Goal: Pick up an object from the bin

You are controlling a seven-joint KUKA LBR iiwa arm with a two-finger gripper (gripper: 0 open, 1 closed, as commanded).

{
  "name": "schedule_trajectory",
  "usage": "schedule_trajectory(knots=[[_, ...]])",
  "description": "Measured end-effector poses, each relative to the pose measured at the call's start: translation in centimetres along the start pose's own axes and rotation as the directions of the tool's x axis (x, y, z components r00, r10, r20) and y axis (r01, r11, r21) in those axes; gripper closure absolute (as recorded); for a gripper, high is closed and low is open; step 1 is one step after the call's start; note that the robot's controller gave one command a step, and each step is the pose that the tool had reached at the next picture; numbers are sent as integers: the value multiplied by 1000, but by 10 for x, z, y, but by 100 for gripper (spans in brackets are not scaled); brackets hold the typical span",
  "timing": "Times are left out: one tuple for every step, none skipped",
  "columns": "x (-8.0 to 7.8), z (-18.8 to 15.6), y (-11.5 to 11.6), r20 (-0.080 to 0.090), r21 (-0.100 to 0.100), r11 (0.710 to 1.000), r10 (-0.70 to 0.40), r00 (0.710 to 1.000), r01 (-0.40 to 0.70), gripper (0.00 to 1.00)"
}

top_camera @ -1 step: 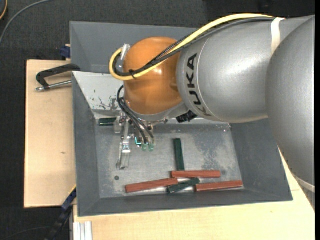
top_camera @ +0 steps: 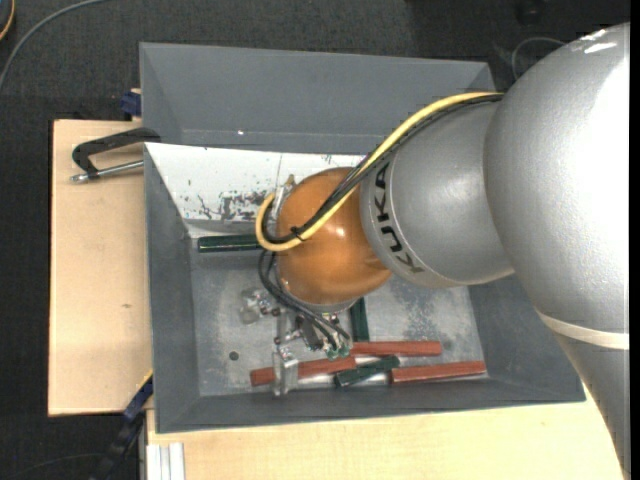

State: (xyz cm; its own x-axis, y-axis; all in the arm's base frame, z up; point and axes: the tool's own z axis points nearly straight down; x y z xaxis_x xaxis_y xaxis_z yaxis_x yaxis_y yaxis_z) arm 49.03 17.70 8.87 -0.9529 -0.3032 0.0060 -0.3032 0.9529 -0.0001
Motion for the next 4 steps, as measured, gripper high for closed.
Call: schedule_trajectory(knots=[[4,17,-67,5,2,964,-264,964,264,0],[35,18,-124,6,1,990,-139,990,139,0],[33,16,-122,12,0,990,-142,990,142,100],[34,17,-123,9,0,990,-143,990,143,0]])
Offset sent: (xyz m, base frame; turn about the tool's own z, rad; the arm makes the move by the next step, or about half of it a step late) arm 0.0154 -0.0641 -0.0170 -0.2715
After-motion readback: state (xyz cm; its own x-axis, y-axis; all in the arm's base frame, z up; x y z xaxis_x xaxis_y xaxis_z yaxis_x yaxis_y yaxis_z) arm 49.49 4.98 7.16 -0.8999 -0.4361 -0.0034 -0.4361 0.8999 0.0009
